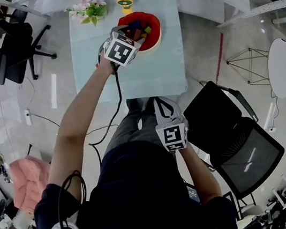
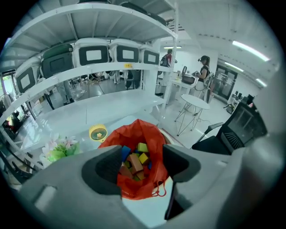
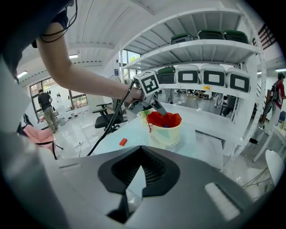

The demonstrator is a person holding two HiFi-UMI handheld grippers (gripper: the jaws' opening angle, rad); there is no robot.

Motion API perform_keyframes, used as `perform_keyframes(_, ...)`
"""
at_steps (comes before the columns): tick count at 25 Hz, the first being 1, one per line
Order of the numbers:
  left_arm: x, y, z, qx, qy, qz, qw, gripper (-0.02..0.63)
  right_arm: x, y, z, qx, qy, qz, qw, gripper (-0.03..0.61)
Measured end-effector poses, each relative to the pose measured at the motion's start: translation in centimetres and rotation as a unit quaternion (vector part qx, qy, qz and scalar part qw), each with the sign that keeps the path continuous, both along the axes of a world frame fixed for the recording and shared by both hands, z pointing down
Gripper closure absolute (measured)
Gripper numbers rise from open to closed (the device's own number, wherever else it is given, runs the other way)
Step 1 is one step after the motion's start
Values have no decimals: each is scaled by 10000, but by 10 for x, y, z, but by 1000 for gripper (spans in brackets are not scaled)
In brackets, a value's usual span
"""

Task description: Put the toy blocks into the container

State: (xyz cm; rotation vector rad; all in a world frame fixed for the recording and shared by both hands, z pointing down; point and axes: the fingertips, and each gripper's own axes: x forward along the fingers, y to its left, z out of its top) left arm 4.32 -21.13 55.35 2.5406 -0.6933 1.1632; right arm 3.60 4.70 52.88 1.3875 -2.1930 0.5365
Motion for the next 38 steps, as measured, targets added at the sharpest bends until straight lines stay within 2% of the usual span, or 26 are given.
perform_keyframes(7,-47,9,-7,-2,8,-411,9992,316,-2,4,3,-51,24,-55,10000,578)
perform_keyframes(11,-81,12,-6,18,23,-803,9968,316,-6,8,6,-92,29,-145,9998,578)
perform_keyframes(18,-140,29,26,-211,-150,-1489,9885,316,-14,7,7,-65,39,-336,9994,578)
perform_keyframes(23,-180,41,62,-380,-471,-1950,9789,311,-24,5,6,-75,43,-493,9987,578)
perform_keyframes(28,-207,46,90,-426,-564,-2398,9683,311,-25,9,10,-148,82,-558,9983,578)
perform_keyframes(35,-224,55,133,-692,-613,-2806,9554,311,-28,11,15,-204,105,-666,9975,578)
perform_keyframes(38,-229,60,149,-872,-628,-3025,9471,311,-28,11,16,-240,117,-677,9974,578)
